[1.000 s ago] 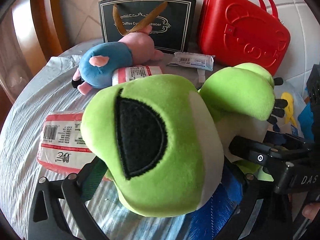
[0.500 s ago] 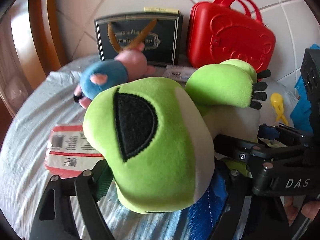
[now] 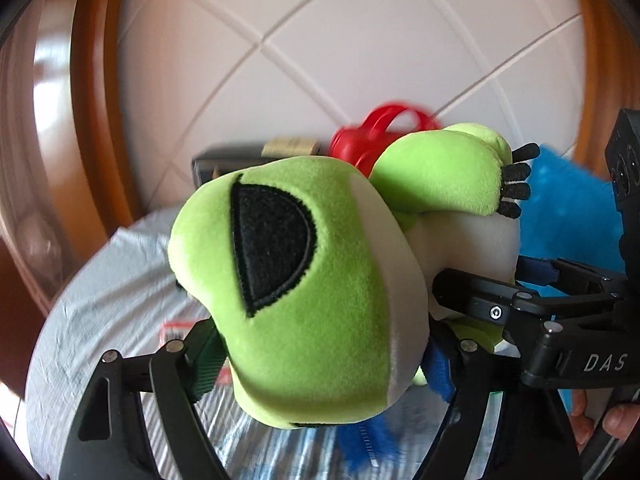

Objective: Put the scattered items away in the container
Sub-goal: 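Lift the frog plush over the blue crate and release it from both tools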

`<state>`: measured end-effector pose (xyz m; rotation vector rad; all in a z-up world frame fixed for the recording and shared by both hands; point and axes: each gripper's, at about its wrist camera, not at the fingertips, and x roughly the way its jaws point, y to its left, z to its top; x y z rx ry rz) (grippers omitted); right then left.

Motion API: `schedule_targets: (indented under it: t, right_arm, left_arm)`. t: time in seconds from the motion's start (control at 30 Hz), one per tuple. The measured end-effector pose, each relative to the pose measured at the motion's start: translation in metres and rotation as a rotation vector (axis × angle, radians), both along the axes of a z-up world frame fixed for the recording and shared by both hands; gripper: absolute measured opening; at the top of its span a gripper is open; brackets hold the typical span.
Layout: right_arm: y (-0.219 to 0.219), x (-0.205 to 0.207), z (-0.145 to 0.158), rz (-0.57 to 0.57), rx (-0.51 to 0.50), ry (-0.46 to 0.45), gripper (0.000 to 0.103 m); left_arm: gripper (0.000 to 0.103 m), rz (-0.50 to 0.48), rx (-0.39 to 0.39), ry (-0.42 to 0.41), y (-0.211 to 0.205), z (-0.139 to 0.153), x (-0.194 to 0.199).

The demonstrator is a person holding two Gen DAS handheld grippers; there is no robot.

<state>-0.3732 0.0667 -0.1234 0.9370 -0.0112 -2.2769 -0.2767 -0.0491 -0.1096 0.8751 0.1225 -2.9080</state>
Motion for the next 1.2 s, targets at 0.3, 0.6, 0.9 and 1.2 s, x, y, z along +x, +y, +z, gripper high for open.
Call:
schedule_targets:
  t: [0.3, 0.6, 0.9, 1.2]
  right_arm:
    - [0.079, 0.083, 0.105, -0.210, -0.059, 0.194, 0.086]
    - [0.215, 0.177, 0.166, -0.474, -0.024, 0.312, 0.086]
    - [0.393, 0.213, 0.155, -0.571, 0.035, 0.263, 0.087]
    - [0.511, 0.218, 0.091, -0.544, 0.032, 0.002, 0.090]
  left_arm:
    - [0.081, -0.224, -0.032, 0.204, 0.069, 0.097, 0.053]
    - [0.082, -0.478, 0.013, 0.291, 0.212, 0.147, 0.096]
    - [0.083, -0.532, 0.029, 0.160, 0.393, 0.130, 0.114]
    - [0.084, -0.480, -0.030, -0.162, 0.485, 0.075, 0.097]
